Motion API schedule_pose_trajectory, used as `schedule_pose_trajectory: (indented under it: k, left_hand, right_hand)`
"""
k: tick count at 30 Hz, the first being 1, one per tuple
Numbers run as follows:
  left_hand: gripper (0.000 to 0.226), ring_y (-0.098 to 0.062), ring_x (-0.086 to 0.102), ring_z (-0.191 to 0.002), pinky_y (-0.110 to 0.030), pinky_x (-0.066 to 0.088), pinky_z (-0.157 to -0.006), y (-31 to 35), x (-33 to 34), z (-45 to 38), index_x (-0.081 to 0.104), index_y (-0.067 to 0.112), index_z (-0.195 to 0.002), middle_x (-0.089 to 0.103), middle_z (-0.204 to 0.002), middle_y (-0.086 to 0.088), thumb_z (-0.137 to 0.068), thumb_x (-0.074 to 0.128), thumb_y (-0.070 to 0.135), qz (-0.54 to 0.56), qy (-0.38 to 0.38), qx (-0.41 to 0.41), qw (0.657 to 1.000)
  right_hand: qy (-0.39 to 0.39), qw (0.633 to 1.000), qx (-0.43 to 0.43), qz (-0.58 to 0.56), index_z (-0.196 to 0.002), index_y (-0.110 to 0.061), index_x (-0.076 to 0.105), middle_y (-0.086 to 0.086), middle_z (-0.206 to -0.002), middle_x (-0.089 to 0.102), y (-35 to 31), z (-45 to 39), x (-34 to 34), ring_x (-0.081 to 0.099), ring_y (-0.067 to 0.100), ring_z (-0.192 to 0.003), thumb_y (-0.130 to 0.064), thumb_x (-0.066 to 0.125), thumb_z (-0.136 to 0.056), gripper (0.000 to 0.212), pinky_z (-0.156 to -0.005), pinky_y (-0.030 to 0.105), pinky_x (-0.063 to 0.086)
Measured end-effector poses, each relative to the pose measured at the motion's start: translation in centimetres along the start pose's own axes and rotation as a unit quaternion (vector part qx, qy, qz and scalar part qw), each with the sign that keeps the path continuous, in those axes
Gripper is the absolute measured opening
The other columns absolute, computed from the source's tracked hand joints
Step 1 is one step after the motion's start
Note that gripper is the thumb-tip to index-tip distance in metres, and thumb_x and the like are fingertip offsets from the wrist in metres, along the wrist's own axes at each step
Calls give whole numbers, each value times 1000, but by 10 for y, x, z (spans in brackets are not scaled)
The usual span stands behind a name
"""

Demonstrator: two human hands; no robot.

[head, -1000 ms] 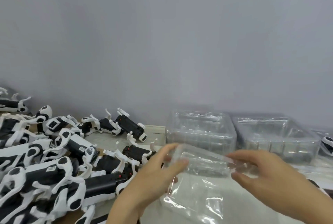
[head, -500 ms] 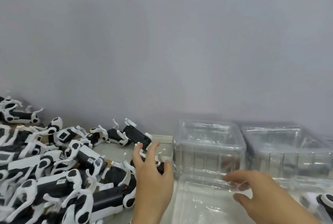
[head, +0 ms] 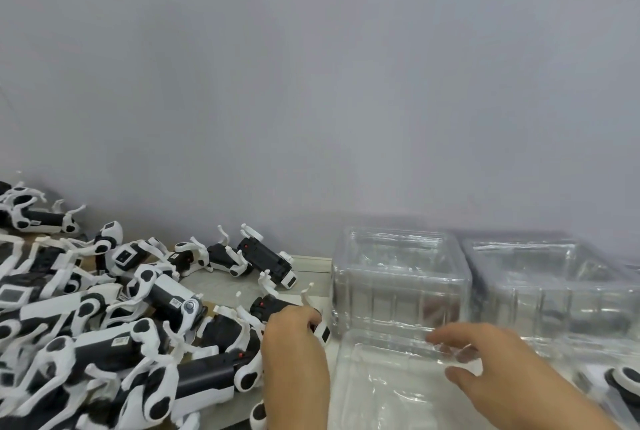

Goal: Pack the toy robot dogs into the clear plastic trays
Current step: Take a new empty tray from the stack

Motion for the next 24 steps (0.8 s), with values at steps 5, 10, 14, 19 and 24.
schedule_pose_trajectory:
  k: [5, 10, 14, 19, 24]
  left_hand:
    - [30, -10, 54, -60, -27, 45, -61, 6, -26, 4, 78, 12, -79, 58, -60, 12, -85, 64, -15, 88, 157, 31, 983]
    - [35, -8, 64, -81, -12, 49, -75, 24, -46, 9, 75, 8, -76, 68, -85, 11, -78, 65, -26, 118, 244, 129, 954]
    - [35, -3, 64, -91, -6, 45, -79, 38, -62, 14, 74, 6, -79, 70, -94, -4, -80, 62, -27, 153, 291, 182, 927]
    - [34, -5, 63, -93, -22, 53, -76, 56, -90, 19, 73, 12, -83, 66, -94, -7, -89, 56, -17, 201, 329, 225, 895]
    - [48, -11, 65, -84, -16, 51, -67, 57, -102, 14, 65, 30, -79, 67, -89, -4, -93, 53, -14, 341, 309, 121, 880]
  right_hand:
    - [-3, 1000, 4, 6, -113, -56, 50, -29, -102, 52, -3, 1, 0, 55, -8, -100, -31, 66, -94, 35, -88, 10, 40]
    - [4, 1000, 8, 5, -108, -56, 49, -28, -105, 55, -2, 2, -1, 55, -8, -100, -30, 65, -94, 33, -88, 11, 41]
    - [12, 1000, 4, 8, -109, -55, 51, -27, -106, 55, -1, 3, -1, 55, -8, -101, -30, 66, -94, 33, -90, 12, 41]
    - [62, 998, -24, -3, -122, -49, 54, -26, -107, 56, -10, 4, -10, 51, -5, -109, -34, 66, -92, 36, -93, 13, 37]
    - [88, 983, -119, -111, -125, -59, 45, -36, -115, 54, -57, 5, -9, 48, -15, -112, -41, 73, -85, 51, -99, 13, 41]
Point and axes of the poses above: each hand's wrist, its own z-axis away from the middle knuckle, its own x-axis out of the palm, y = z × x, the point moved 7 cm from there along -z, towards the middle knuckle
